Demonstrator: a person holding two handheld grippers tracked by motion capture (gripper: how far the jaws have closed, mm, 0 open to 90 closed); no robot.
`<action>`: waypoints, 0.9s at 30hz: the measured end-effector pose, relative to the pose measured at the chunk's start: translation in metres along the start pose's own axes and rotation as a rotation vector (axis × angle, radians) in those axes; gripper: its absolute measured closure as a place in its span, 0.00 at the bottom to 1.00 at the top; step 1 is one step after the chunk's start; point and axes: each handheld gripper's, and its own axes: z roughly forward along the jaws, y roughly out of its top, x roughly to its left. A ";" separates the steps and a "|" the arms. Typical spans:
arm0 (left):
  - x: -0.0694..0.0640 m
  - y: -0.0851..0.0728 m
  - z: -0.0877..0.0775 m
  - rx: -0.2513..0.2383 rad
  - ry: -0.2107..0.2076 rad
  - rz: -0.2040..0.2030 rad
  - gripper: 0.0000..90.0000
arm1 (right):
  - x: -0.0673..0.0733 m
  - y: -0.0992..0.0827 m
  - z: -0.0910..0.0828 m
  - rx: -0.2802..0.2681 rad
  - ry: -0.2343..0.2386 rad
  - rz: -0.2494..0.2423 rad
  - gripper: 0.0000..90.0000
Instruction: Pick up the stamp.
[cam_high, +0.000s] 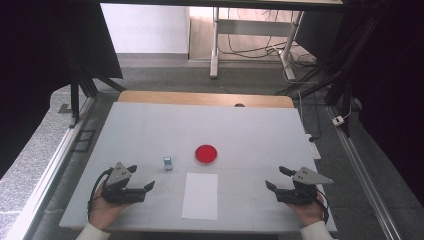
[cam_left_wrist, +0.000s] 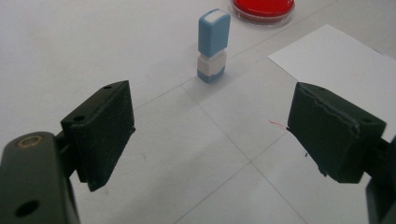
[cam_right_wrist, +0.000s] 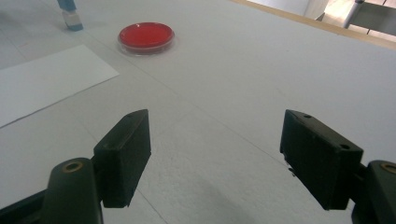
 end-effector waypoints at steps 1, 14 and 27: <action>0.000 0.000 0.000 -0.001 -0.002 -0.001 0.16 | 0.002 0.001 0.001 0.006 0.002 -0.003 0.27; 0.001 0.004 0.003 0.011 -0.001 0.006 0.17 | 0.007 0.000 0.001 0.015 -0.002 -0.015 0.28; 0.011 0.024 0.017 0.030 -0.047 0.034 0.18 | 0.008 -0.002 0.000 0.018 -0.006 -0.006 0.28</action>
